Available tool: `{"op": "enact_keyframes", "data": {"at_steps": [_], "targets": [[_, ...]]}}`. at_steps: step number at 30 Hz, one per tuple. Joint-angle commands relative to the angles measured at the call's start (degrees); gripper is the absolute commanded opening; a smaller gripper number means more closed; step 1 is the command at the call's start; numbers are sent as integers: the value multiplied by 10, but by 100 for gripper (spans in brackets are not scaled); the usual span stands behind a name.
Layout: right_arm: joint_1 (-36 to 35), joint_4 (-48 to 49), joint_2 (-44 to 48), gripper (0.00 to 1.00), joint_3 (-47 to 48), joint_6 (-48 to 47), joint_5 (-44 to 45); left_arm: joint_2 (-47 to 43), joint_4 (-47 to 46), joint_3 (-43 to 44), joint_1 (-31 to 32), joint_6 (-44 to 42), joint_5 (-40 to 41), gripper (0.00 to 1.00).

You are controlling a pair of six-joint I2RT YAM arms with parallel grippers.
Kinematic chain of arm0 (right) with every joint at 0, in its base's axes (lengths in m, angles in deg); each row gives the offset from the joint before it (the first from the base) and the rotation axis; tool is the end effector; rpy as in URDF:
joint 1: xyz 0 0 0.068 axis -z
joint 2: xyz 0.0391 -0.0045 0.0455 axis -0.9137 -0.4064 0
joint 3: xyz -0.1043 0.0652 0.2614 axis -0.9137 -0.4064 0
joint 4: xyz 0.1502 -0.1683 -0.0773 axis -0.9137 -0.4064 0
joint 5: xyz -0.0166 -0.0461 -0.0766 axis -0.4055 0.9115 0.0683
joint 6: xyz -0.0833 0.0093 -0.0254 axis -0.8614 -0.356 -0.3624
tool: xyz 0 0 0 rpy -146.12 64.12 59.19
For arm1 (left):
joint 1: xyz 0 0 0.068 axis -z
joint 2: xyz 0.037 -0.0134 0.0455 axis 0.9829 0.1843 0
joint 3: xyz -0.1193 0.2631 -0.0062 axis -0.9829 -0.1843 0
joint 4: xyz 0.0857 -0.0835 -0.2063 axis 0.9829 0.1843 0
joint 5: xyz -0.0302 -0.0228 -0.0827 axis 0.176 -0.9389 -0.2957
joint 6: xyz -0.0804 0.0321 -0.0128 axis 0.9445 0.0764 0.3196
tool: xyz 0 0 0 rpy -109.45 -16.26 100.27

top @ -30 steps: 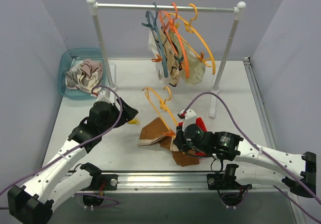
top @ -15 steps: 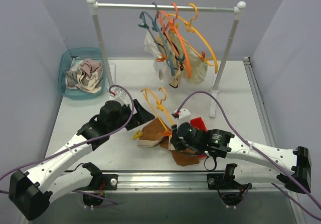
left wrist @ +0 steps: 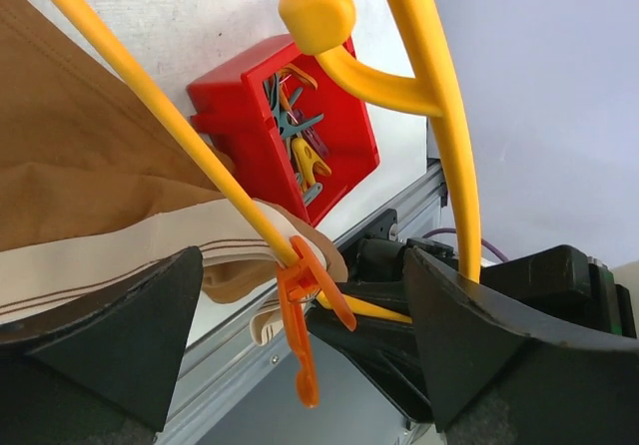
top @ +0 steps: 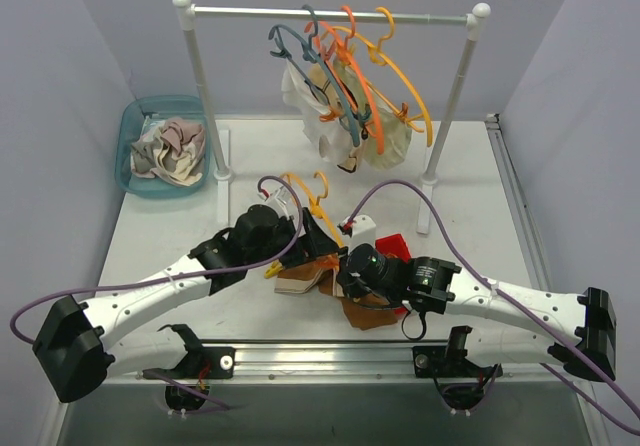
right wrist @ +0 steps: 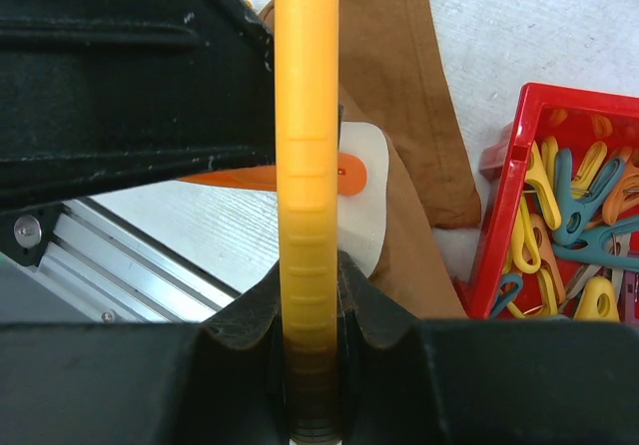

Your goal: Remove the underwear clipped to the hanger

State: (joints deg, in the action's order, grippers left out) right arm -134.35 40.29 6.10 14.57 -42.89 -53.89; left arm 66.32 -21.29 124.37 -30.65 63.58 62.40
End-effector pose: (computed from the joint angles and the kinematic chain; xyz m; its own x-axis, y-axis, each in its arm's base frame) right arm 0.1086 0.2196 0.2850 -0.6457 -0.0797 -0.7594 -0.5427 0.7475 0.3830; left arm 0.1646 -0.2039 0.2714 -0.8751 -0.3353 -0.3490 0.1067 0.5697 -0.8149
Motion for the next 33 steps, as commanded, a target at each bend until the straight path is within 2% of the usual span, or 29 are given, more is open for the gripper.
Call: {"op": "enact_keyframes", "data": {"at_steps": [1,4,5,9,12,17,21,22,26,30,32,33], "targets": [[-4,23,-3,0,25,0,34,10,-37,32,6,5,-4,90],[-4,23,-4,0,26,-2,40,19,-45,33,10,5,-11,75],[-4,22,-4,0,25,-2,43,20,-49,32,10,5,-12,65],[-4,21,-2,0,22,-1,55,17,-51,28,12,3,-17,50],[-4,19,-2,0,21,0,61,12,-45,25,12,2,-19,45],[-4,15,-9,0,22,1,70,-2,-33,17,12,0,-19,44],[-4,14,-10,0,24,-2,72,-3,-21,17,12,-5,-23,57],[-4,14,-11,0,25,-4,72,-3,-17,17,12,-6,-23,63],[-4,13,-10,0,25,-5,73,4,-17,18,12,-10,-35,69],[-4,14,-7,0,24,-7,76,18,-13,25,13,-17,-53,66],[-4,13,-6,0,24,-8,77,22,-16,24,13,-18,-56,62],[-4,13,-6,0,25,-8,77,21,-19,22,13,-18,-56,54]]}}
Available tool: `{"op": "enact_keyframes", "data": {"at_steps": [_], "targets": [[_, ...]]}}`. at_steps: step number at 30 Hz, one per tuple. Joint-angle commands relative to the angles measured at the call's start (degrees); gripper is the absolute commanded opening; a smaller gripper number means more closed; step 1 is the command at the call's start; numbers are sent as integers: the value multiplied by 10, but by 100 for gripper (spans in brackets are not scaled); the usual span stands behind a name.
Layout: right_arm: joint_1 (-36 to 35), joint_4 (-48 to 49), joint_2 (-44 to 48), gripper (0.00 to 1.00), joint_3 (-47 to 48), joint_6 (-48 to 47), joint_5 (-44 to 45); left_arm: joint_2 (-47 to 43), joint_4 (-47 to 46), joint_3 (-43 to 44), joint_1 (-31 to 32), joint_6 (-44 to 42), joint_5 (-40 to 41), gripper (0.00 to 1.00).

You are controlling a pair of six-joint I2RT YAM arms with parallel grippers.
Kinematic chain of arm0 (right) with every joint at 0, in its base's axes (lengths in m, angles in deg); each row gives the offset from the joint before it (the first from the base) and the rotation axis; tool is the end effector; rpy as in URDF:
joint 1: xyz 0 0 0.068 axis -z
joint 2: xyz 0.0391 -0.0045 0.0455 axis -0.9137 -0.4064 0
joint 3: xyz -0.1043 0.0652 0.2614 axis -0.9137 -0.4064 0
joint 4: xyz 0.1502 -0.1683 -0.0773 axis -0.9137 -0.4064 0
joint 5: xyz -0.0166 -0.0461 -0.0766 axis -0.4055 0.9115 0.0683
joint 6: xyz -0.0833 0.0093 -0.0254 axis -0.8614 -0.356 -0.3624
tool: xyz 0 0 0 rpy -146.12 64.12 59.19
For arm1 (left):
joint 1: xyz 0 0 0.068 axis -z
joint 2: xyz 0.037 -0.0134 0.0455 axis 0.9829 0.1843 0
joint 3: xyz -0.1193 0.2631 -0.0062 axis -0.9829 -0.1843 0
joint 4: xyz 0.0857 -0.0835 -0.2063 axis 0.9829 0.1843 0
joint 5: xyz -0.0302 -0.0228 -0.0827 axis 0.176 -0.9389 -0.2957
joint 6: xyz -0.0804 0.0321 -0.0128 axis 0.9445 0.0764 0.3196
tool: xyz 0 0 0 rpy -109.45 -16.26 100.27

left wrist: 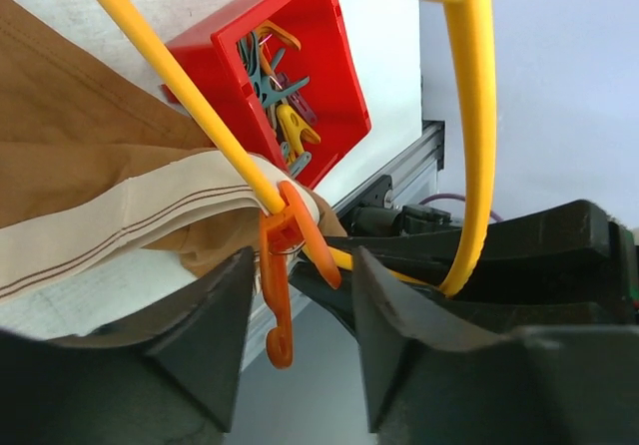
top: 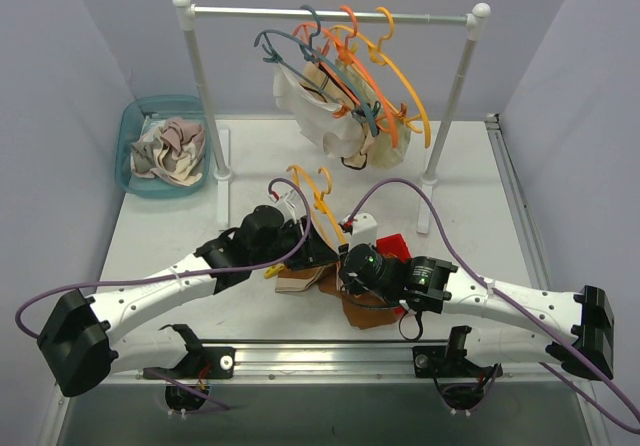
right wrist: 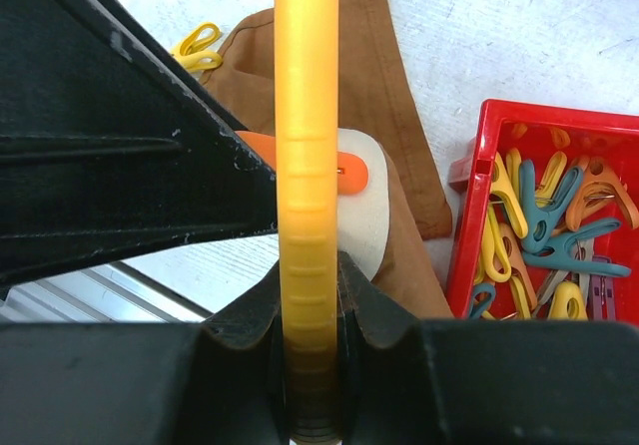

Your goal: Remove the underwear clipped to the hanger

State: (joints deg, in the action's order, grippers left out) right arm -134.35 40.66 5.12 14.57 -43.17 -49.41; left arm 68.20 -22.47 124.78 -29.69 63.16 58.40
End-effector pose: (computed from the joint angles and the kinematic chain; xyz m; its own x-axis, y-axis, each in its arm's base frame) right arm 0.1147 0.2193 0.2829 -0.6201 -0.0619 -0.7821 -0.5085 0.7909 0.3406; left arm 0.1613 -0.2150 0.2691 -0.9073 -0.2673 -0.3246 0.1340 0.5481 -0.8256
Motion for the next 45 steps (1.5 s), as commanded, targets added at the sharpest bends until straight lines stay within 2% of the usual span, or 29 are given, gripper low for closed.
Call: {"op": "enact_keyframes", "data": {"at_steps": [1,2,3,6,7,10,15,20,26,27,28,30,31,37,45], "targets": [[-4,9,4,0,25,-4,31,1,-11,17,3,-13,-16,50],[-4,9,4,0,25,-5,31,1,-12,16,3,-13,-14,47],[-4,8,4,0,25,-6,31,0,-12,17,3,-13,-13,37],[-4,8,5,0,24,-7,32,1,-13,19,3,-14,-13,22],[-4,8,5,0,23,-6,34,2,-11,20,3,-14,-14,13],[-4,7,5,0,23,-7,36,-1,-9,20,3,-16,-13,3],[-3,6,3,0,23,-7,39,-21,2,20,1,-21,-7,3],[-2,5,3,0,19,-7,38,-78,94,45,-7,-52,67,3],[2,4,5,0,15,-7,28,-145,197,42,-24,-86,116,3],[1,2,8,0,15,-8,27,-151,211,37,-25,-93,137,4],[1,-1,19,0,15,-8,26,-159,230,30,-26,-96,143,18],[1,-9,32,0,10,-9,24,-174,236,0,-26,-99,159,30],[1,-10,47,0,7,-9,21,-178,238,-9,-28,-100,165,40],[1,-34,84,0,3,-22,-14,-182,280,-30,-36,-111,282,61],[1,-82,129,0,-9,-26,-45,-165,264,-10,-43,-125,300,97]]}}
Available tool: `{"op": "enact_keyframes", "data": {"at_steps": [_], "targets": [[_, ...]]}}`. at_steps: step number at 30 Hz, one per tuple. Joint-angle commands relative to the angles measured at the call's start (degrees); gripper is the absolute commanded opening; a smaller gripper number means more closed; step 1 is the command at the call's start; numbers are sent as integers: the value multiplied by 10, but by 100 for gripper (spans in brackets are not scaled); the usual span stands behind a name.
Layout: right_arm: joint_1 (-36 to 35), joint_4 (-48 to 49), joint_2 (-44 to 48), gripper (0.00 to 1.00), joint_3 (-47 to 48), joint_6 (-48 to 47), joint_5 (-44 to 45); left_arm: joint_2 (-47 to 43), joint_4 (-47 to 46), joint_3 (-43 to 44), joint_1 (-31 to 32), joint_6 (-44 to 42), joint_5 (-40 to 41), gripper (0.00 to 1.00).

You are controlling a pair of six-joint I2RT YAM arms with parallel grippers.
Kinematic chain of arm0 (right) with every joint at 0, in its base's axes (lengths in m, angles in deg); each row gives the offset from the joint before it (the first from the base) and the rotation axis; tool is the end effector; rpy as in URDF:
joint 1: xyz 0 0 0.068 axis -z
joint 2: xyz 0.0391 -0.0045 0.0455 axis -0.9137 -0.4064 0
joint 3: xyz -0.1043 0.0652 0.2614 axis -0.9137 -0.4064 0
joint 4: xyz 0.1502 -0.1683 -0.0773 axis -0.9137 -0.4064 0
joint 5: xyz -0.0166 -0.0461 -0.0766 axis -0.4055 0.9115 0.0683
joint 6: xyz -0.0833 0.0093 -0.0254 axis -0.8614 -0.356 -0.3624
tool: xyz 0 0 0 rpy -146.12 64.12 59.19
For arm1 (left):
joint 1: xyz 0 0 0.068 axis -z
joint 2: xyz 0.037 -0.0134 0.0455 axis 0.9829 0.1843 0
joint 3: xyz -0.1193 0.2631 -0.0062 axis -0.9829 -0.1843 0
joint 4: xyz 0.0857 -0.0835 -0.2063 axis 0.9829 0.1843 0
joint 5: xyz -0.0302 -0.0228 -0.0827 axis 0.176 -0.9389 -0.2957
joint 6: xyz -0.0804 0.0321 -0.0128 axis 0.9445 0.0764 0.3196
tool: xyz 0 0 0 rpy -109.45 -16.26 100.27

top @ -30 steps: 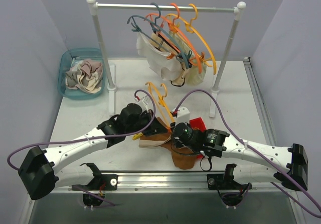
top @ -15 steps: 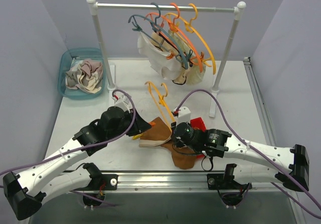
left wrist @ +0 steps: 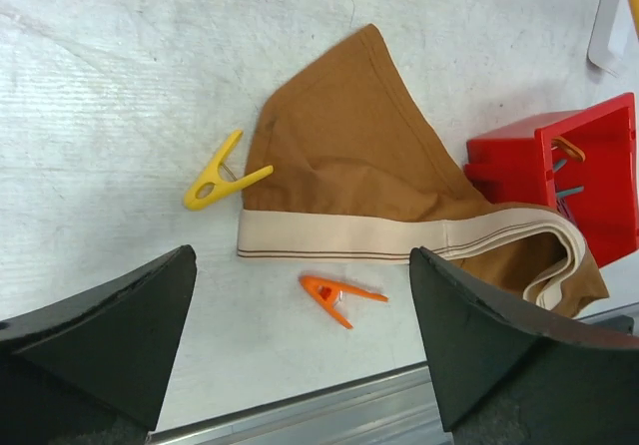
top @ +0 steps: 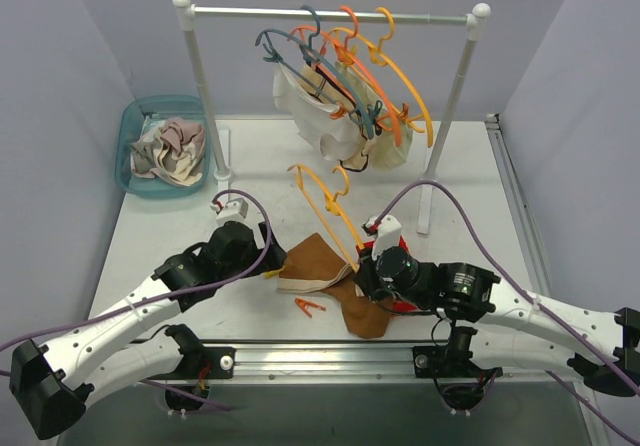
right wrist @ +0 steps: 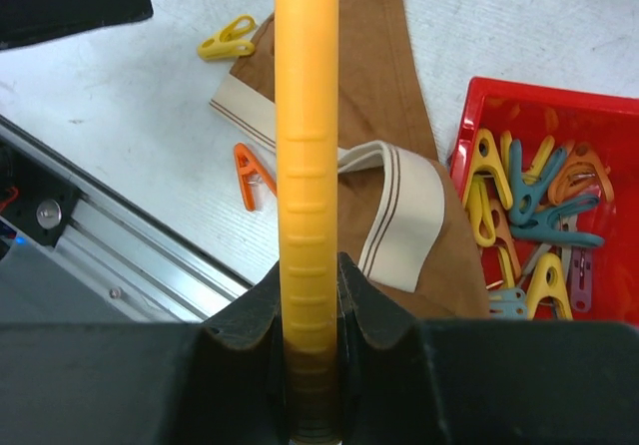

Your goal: Remove the underwear clipped to the hanger

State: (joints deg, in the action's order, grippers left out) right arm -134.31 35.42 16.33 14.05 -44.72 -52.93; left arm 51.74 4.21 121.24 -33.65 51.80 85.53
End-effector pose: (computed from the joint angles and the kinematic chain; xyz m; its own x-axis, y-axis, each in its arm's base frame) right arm 0.0951 0.1820 0.3076 -0.5983 -0.0350 -0.8005 -0.5666 0.7248 0.3919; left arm 0.1400 -0.1146 0.2499 -0.7258 -0.3274 -0.6050 -0.0098 0.8843 -0.4669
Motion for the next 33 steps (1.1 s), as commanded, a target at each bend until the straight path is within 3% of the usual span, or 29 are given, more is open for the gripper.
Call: {"op": "enact_keyframes", "data": {"at_steps": [1,10,16,25,29,33], "targets": [[1,-34,29,0,-2,-23,-17,-4,-2,28,-4,-11,30,97],[1,-62,145,0,62,-118,-79,-83,45,51,-5,-11,71,94],[1,-66,211,0,117,-170,71,-115,65,51,-7,-16,83,94],[2,-38,306,0,129,-225,285,-106,53,48,-8,-19,66,94],[1,-78,302,0,149,-203,355,-93,41,51,-7,-23,58,94],[0,-180,251,0,202,-163,385,-74,25,56,-7,-28,46,94]]}}
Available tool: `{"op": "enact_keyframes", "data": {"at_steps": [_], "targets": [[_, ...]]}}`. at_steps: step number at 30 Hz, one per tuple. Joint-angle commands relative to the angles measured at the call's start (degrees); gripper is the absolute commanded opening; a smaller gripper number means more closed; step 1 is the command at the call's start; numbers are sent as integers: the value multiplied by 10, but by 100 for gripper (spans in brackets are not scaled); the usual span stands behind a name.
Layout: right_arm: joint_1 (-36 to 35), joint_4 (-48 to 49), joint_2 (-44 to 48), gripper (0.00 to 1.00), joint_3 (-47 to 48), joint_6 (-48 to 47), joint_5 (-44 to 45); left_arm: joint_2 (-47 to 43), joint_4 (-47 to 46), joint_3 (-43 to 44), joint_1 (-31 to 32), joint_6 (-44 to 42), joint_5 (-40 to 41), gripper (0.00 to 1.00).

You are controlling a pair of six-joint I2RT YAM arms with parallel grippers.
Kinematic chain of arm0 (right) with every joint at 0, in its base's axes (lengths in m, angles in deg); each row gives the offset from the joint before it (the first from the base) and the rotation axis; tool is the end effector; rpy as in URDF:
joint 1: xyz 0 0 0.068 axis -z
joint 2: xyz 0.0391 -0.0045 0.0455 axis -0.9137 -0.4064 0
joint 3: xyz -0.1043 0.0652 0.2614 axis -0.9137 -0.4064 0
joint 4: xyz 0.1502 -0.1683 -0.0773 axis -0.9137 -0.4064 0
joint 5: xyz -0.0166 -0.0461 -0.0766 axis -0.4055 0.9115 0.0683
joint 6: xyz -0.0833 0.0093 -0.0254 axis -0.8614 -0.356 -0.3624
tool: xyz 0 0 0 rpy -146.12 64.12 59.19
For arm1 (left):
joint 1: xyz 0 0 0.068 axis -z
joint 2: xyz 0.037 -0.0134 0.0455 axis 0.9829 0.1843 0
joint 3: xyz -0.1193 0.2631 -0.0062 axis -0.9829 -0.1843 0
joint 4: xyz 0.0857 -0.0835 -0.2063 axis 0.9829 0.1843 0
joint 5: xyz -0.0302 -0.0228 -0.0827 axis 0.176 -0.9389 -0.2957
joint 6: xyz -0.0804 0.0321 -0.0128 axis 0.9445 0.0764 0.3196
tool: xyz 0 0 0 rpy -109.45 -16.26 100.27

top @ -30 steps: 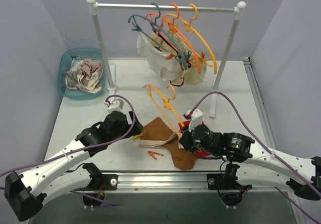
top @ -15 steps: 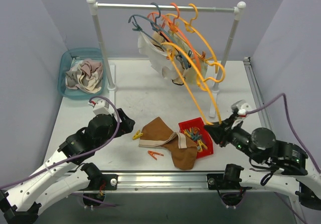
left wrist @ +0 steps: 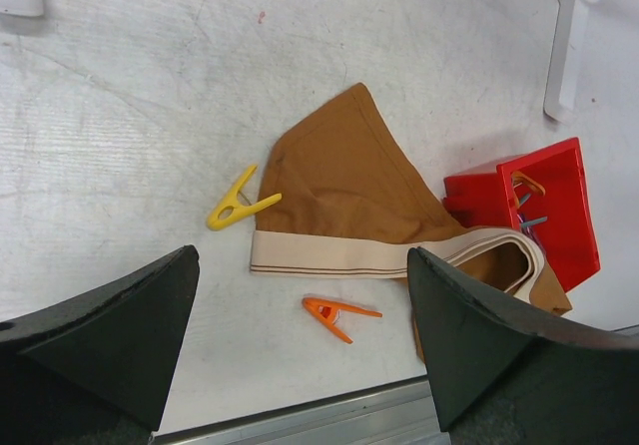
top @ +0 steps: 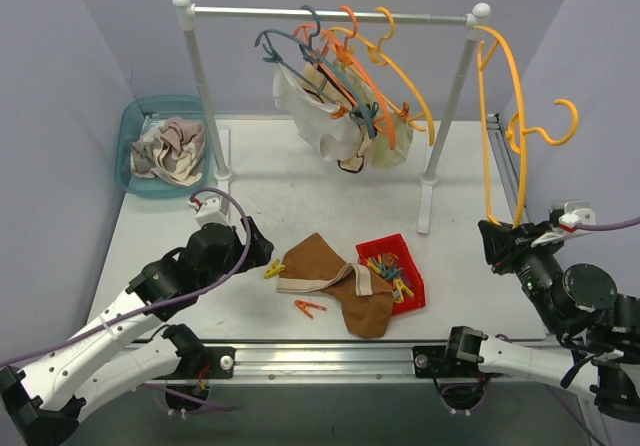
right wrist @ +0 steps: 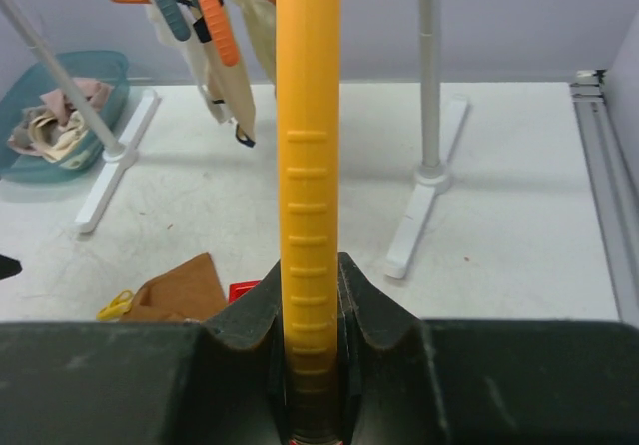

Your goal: Remove the underwear clipped to the hanger

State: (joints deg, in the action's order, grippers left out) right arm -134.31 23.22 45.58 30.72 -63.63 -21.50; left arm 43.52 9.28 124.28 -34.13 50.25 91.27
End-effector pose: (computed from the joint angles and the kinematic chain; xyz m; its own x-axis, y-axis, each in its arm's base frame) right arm 0.0581 -0.0080 0.4264 -0.0613 0.3349 -0.9402 -0.3577 0.8721 0.3340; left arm 0.1257 -0.0875 0.2802 -0.6173 -0.3831 -0.6871 -0.0107 0.8774 -0.4796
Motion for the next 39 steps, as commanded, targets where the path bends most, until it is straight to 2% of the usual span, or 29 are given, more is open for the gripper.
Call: {"op": "enact_keyframes", "data": {"at_steps": [1,8,18,21,22,25,26,29,31,35,39], "targets": [[1,-79,-68,0,59,38,74,11,-28,26,-3,-14,-15,94],[4,-197,-162,0,144,82,33,15,-48,22,-4,-15,-25,94],[39,-238,-193,0,180,87,-37,-2,-62,11,-8,-16,-37,94],[91,-242,-221,0,196,60,-95,-7,-64,8,-9,-15,-39,94],[133,-241,-228,0,200,51,-140,-9,-65,6,-10,-15,-40,94],[198,-241,-255,0,220,14,-210,-15,-68,2,-10,-14,-44,94],[240,-240,-264,0,225,-7,-264,-17,-70,-1,-10,-14,-45,94],[315,-227,-291,0,247,-37,-355,-22,-73,-2,-11,-14,-46,94],[337,-217,-307,0,260,-63,-384,-24,-72,-2,-12,-14,-47,94],[396,-211,-353,0,331,-100,-446,-27,-80,-3,-15,-18,-54,94],[518,-214,-437,0,405,-127,-585,-27,-86,-7,-17,-17,-63,94]]}}
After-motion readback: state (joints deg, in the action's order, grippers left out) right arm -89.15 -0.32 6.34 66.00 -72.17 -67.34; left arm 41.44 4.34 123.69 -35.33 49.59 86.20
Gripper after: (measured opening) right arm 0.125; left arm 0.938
